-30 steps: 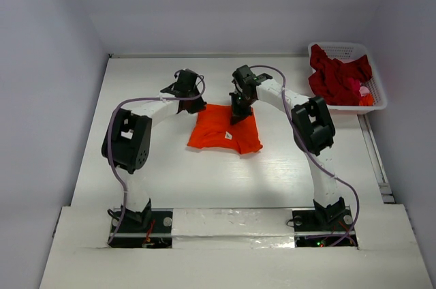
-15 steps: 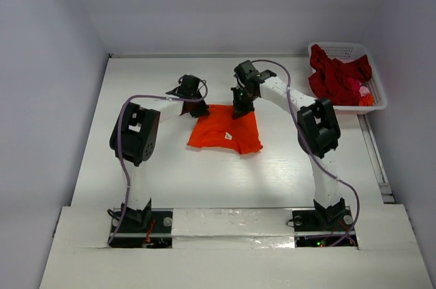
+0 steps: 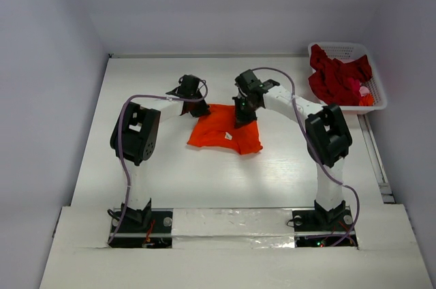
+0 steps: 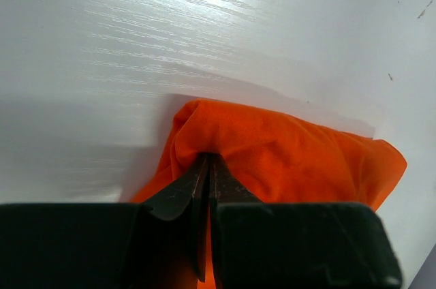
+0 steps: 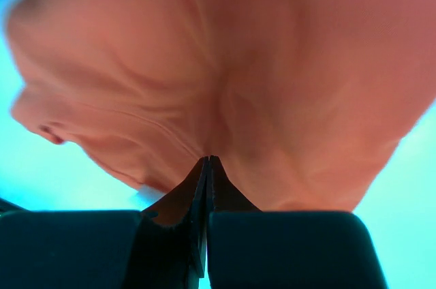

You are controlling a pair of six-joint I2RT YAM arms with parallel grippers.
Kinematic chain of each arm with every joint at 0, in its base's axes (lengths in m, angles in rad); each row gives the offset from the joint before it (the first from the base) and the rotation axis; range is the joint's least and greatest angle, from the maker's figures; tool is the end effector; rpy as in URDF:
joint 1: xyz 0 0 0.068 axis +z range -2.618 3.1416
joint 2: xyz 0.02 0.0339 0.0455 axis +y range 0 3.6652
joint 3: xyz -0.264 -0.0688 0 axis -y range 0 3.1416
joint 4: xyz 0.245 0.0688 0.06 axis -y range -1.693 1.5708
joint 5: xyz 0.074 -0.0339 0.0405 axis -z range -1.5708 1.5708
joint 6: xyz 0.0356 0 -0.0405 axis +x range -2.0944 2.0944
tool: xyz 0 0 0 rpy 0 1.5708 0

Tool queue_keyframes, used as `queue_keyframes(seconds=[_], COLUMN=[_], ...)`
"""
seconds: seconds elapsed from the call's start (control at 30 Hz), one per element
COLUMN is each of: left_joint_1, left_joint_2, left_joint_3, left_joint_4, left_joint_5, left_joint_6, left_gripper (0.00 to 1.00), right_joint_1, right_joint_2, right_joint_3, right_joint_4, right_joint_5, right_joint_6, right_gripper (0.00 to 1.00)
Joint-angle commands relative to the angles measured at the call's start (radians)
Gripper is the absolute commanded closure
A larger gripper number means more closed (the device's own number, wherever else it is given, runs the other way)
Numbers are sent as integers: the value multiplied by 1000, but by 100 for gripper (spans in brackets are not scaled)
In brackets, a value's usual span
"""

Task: Fold and stack the t-shirts
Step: Smooth out wrinkles on the folded tshirt

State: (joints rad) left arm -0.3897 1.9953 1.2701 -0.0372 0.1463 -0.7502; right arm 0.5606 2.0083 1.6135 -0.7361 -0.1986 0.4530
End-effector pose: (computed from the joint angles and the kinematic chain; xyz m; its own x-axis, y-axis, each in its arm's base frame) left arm 0.3966 -0.1685 0.1610 -0.7901 -0.4047 -0.4604 -0.0893 0.8191 -0.5667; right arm 0.3583 0.2332 0.2153 -0.9483 -0.0887 -0.3048 -0.1973 0.9169 0.3469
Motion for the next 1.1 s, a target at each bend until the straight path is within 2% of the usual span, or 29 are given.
queue_keyframes(seconds=[0.0, 0.27, 0.5, 0.7, 1.07], left_joint_1=[9, 41, 72, 81, 100], left_joint_2=[2, -18, -30, -36, -39], left_joint_3=[3, -6, -44, -57, -60], left_joint_4=[-24, -32, -26, -27, -39], left_joint_5=[-1, 7, 19, 19, 21], left_joint_6=[-5, -5, -1, 5, 6], left_gripper=[100, 100, 100, 100, 100], right_joint_1=[30, 39, 39, 28, -76], right_joint_2=[-42, -62, -89, -100, -48], right_joint_3=[-78, -306, -423, -434, -296], right_joint_4=[76, 210, 268, 256, 169], right_joint_5=[-8, -56, -39, 10, 47], right_joint_6=[27, 87, 115, 130, 84], right_gripper=[100, 100, 100, 100, 100])
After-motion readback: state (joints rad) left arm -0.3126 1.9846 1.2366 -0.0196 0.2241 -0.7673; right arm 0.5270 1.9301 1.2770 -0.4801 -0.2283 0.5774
